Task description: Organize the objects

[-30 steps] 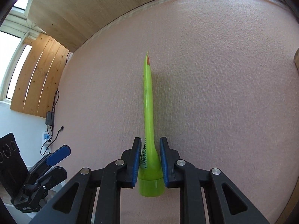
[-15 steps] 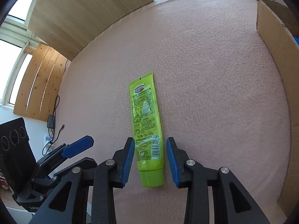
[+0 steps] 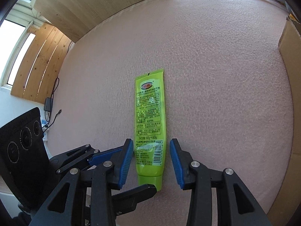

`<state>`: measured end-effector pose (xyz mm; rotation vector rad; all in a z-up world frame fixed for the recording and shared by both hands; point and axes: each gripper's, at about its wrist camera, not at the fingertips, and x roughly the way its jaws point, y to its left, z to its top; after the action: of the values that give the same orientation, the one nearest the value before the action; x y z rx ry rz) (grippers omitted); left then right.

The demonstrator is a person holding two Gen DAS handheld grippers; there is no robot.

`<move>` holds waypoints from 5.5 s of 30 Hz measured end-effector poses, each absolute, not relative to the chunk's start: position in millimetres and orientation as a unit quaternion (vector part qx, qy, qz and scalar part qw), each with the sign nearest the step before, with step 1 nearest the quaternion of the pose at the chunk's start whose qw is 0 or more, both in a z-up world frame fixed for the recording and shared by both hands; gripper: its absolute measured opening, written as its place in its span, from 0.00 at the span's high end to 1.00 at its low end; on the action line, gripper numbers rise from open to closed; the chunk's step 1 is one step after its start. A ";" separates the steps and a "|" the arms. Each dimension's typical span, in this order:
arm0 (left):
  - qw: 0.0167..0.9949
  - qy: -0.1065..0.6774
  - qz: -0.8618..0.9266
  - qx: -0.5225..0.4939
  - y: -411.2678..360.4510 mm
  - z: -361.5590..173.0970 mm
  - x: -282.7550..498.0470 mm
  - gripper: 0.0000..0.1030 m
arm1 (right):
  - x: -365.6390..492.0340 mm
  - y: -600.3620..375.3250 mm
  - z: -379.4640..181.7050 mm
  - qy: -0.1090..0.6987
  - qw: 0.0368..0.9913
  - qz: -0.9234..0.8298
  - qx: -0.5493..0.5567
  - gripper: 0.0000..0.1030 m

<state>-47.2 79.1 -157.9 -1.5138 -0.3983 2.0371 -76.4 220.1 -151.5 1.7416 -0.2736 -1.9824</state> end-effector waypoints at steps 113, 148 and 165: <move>0.180 -0.034 0.881 -0.436 60.3 -9.8 -4.3 0.17 | -7.8 279.2 -22.9 -0.067 0.143 -0.882 0.445 0.49; 0.091 -0.058 0.887 -0.449 -11.2 -16.2 -1.6 0.14 | -8.8 230.9 -24.5 -0.058 0.151 -0.879 0.448 0.49; 0.085 -0.061 0.888 -0.448 -11.9 -18.3 -5.9 0.08 | -12.2 229.6 -28.8 -0.058 0.148 -0.875 0.457 0.49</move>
<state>-5.9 -11.9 -18.3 -1.3343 -0.1830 2.6477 -12.2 229.6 -28.8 1.3136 -0.1662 -2.5165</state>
